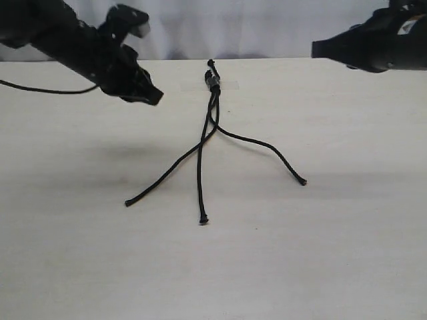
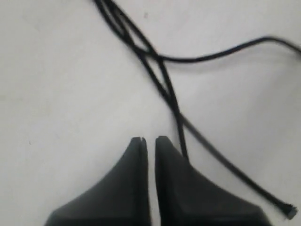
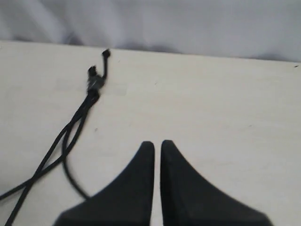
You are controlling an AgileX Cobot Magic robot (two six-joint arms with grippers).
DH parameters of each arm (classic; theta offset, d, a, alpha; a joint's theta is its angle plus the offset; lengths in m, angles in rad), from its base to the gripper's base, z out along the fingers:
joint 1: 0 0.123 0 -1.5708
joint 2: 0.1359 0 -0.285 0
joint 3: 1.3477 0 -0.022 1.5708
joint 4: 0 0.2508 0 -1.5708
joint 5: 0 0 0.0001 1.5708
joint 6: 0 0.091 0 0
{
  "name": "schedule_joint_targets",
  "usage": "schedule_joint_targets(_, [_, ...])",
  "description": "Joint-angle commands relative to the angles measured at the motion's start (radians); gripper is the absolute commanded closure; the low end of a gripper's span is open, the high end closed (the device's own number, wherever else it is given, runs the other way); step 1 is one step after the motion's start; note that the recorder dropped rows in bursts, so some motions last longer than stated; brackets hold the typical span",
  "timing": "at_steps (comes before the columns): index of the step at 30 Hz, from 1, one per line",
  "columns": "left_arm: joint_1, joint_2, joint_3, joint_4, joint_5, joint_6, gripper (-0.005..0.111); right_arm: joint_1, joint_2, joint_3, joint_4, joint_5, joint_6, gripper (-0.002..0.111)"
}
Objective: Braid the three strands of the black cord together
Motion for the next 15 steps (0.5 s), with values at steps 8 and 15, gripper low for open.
schedule_joint_targets(8, [0.072, -0.471, 0.285, -0.342, -0.184, 0.333, 0.107, 0.336, 0.339, -0.285, -0.005, 0.402, -0.056, 0.097])
schedule_joint_targets(15, [0.072, -0.582, 0.340, -0.344, -0.229, 0.333, 0.107, 0.440, 0.526, -0.404, -0.006, 0.538, -0.049, 0.061])
